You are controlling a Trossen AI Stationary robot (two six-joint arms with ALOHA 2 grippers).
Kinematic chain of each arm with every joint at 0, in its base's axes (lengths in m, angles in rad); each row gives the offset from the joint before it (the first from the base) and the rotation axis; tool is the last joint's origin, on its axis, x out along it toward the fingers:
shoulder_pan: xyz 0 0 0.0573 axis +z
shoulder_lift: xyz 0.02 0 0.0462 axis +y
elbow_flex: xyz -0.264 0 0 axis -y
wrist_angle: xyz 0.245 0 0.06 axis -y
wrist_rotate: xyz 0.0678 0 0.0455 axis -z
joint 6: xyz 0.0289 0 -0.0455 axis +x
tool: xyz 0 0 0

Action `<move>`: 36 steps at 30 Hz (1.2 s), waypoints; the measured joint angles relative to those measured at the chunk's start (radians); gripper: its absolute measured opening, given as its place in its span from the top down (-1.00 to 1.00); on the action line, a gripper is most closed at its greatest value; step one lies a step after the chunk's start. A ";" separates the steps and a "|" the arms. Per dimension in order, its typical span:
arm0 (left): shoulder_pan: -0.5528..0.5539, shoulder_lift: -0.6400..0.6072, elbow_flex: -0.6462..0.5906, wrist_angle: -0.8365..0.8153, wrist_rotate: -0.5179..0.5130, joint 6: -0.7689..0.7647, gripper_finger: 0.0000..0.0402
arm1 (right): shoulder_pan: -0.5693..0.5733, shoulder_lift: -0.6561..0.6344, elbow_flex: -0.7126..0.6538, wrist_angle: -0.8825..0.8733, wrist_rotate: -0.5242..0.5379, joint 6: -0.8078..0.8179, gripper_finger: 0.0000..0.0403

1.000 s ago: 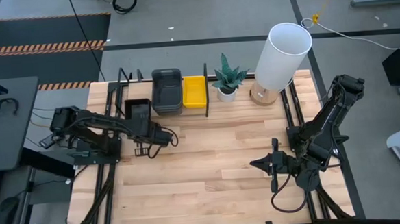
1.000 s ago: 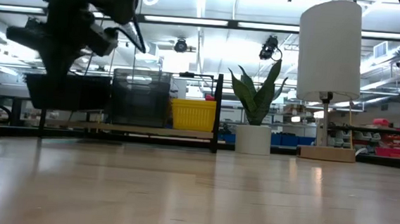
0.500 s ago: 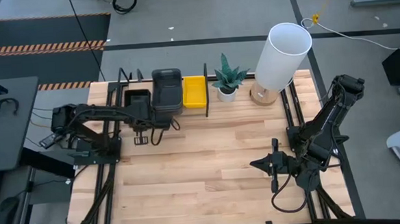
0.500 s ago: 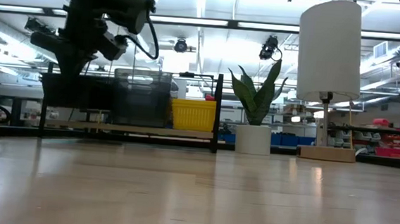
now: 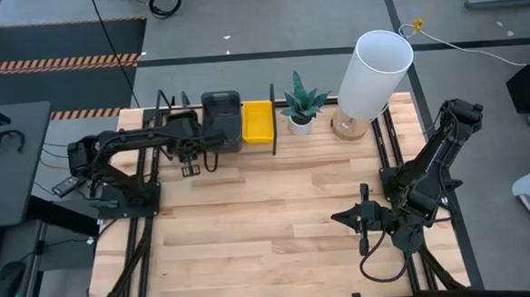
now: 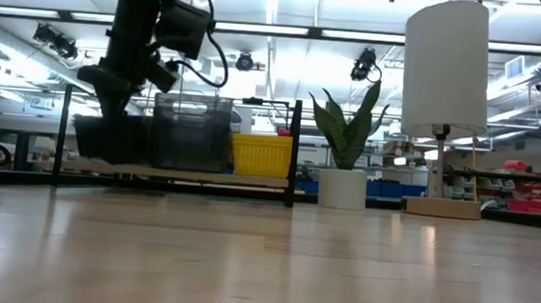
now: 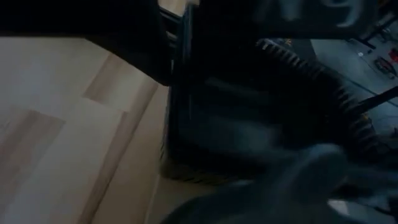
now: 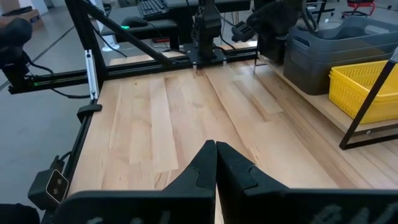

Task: Stack baskets on shelf by color
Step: Put the stacked black bin on the shelf, then return to Home Position

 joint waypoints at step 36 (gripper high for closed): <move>-0.410 -0.634 -0.358 1.188 0.150 -0.186 0.54 | -0.275 -0.163 -0.315 0.525 -0.315 -0.279 0.99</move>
